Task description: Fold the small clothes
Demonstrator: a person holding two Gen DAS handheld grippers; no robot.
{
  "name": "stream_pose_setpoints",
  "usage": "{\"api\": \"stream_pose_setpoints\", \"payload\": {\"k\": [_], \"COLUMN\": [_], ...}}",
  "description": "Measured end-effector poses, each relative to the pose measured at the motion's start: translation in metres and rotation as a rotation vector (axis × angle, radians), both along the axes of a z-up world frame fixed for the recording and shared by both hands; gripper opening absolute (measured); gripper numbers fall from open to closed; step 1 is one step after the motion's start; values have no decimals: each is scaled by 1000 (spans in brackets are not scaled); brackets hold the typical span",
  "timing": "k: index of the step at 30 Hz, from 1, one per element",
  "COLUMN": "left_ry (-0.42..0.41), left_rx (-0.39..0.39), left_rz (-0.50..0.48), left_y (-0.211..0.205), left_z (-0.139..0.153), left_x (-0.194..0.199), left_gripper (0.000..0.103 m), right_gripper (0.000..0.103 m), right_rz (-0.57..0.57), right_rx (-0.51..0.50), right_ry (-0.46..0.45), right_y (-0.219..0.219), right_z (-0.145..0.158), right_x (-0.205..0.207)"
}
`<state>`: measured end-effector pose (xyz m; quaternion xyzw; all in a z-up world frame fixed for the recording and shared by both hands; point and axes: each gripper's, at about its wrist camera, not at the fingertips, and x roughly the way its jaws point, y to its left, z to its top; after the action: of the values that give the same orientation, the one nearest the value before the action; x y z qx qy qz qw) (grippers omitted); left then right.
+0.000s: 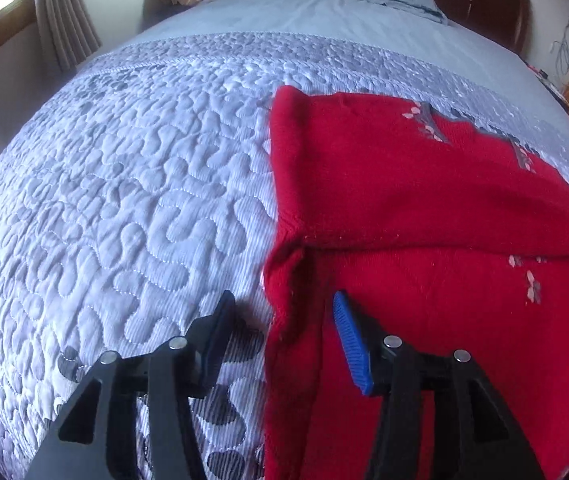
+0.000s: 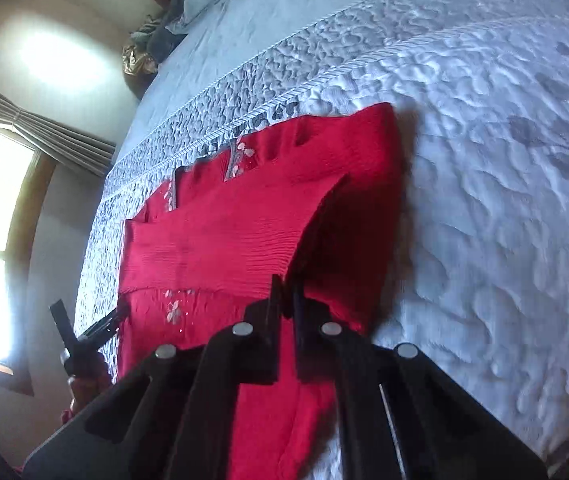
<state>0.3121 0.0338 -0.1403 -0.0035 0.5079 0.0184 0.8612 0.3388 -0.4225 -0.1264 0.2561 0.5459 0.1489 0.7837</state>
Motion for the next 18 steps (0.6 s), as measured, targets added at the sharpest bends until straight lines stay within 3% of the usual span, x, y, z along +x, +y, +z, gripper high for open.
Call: {"api": "stream_pose_setpoints", "payload": {"k": [3,6,9,11,18], "left_ry": [-3,7,46,75,152], "left_rx": [31,28,-12,-26,-20], "left_rz": [-23,-20,-10,-8,-40], "left_y": [-4,-3,5,14,42], "left_z": [-5,-6,2,5,17], "left_x": [-1,2,-8,-23,-115], "left_gripper": [55,56,56,59,64], "right_gripper": [4,4,25,41,42], "right_rz": [-13,-53,-80,-68,94], "right_rx": [-82,-2,25,-41,-34], "right_ry": [107,122,52,39,104], "right_y": [-6,-11,-14,-8,34], "right_z": [-25,-34,-18,-9,-14], "right_x": [5,5,-13,-37,-188]}}
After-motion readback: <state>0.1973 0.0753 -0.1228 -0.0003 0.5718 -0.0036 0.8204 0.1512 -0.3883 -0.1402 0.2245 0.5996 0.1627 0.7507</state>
